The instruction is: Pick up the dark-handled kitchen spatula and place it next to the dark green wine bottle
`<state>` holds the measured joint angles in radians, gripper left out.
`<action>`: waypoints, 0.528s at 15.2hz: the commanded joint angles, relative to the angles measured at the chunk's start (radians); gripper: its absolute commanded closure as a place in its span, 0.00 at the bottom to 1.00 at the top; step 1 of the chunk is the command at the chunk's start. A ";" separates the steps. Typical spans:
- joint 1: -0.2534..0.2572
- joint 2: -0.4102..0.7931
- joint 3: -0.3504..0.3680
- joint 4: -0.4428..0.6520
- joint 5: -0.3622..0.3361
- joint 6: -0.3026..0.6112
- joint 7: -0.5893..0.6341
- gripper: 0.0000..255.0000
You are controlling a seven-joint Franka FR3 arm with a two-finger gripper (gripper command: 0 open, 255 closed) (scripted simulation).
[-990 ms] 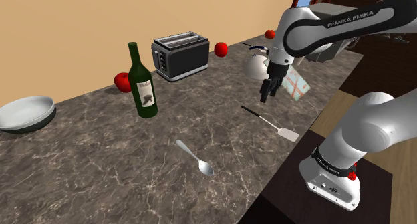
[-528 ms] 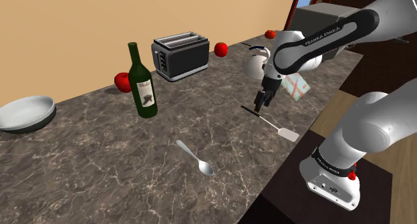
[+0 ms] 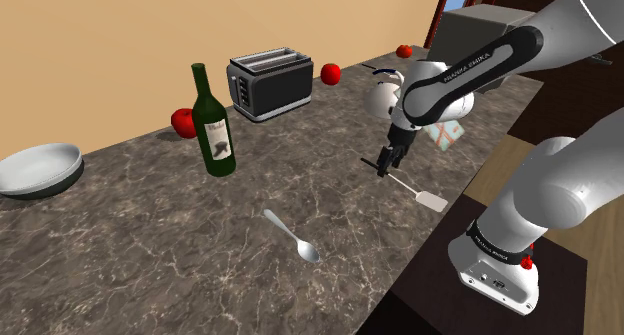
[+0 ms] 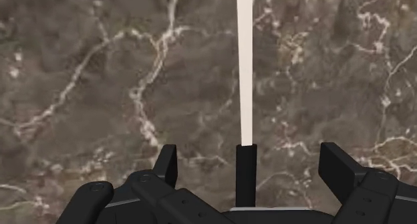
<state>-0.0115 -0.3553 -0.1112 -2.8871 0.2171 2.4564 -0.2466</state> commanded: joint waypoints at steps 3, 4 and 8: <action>0.001 0.003 0.000 0.000 0.001 0.003 -0.001 0.00; 0.001 0.003 0.000 0.000 0.001 0.003 -0.001 0.00; 0.001 0.002 0.000 0.000 0.001 0.003 0.000 1.00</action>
<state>-0.0130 -0.3551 -0.1131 -2.8856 0.2168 2.4595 -0.2467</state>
